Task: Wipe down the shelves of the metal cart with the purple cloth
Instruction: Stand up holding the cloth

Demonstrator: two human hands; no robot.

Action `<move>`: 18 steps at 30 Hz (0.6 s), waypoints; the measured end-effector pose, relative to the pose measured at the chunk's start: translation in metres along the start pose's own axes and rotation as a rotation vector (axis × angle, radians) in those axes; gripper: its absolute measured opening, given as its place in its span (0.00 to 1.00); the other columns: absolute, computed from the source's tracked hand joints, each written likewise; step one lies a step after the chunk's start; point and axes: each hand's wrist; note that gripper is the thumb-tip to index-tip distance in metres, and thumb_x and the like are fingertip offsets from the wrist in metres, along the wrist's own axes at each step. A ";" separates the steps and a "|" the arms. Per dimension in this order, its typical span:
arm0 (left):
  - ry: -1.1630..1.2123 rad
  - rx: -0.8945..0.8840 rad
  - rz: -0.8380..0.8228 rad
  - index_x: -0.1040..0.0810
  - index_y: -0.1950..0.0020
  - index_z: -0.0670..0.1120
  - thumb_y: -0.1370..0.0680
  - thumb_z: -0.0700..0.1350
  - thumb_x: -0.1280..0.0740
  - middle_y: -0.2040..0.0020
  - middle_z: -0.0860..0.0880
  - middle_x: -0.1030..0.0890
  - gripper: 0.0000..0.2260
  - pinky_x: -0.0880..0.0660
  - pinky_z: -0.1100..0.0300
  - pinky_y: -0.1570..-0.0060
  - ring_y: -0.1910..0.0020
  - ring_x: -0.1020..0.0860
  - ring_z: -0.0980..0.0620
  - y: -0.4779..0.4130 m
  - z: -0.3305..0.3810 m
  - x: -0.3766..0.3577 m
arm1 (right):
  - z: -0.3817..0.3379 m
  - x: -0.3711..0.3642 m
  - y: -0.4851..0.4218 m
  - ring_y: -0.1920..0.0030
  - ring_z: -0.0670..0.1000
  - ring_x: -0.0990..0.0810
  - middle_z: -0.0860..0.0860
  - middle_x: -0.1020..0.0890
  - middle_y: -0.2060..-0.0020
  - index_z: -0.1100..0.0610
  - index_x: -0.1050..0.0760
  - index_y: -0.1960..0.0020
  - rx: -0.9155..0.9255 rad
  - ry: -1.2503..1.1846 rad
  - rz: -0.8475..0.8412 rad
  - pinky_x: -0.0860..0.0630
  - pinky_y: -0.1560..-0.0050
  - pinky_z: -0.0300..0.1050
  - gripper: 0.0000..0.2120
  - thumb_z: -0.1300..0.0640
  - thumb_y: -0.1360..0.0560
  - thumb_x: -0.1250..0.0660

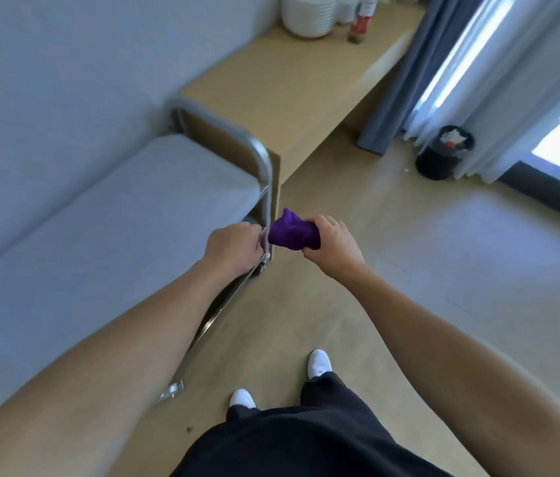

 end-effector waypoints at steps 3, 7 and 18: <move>-0.008 -0.096 0.006 0.24 0.49 0.45 0.21 0.45 0.42 0.52 0.48 0.21 0.09 0.25 0.53 0.57 0.55 0.23 0.45 -0.040 0.032 0.007 | 0.029 0.029 -0.019 0.46 0.55 0.26 0.50 0.22 0.46 0.52 0.28 0.38 -0.050 -0.001 0.046 0.26 0.45 0.49 0.22 0.56 0.31 0.29; -0.012 -0.168 0.045 0.25 0.49 0.46 0.21 0.45 0.42 0.54 0.50 0.21 0.07 0.28 0.55 0.60 0.57 0.23 0.47 -0.101 0.068 0.015 | 0.068 0.060 -0.060 0.46 0.54 0.26 0.50 0.22 0.45 0.52 0.29 0.37 -0.058 0.012 0.096 0.26 0.45 0.48 0.23 0.56 0.31 0.29; 0.100 -0.005 0.139 0.24 0.45 0.46 0.18 0.53 0.44 0.52 0.49 0.22 0.13 0.24 0.52 0.59 0.54 0.22 0.47 -0.257 0.108 0.037 | 0.119 0.139 -0.213 0.45 0.53 0.26 0.49 0.23 0.43 0.52 0.30 0.35 0.138 0.055 0.079 0.26 0.44 0.49 0.25 0.56 0.30 0.28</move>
Point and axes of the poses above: each hand's wrist, its own y-axis away from the middle knuckle, its own x-axis out of the back of the hand, z = x × y
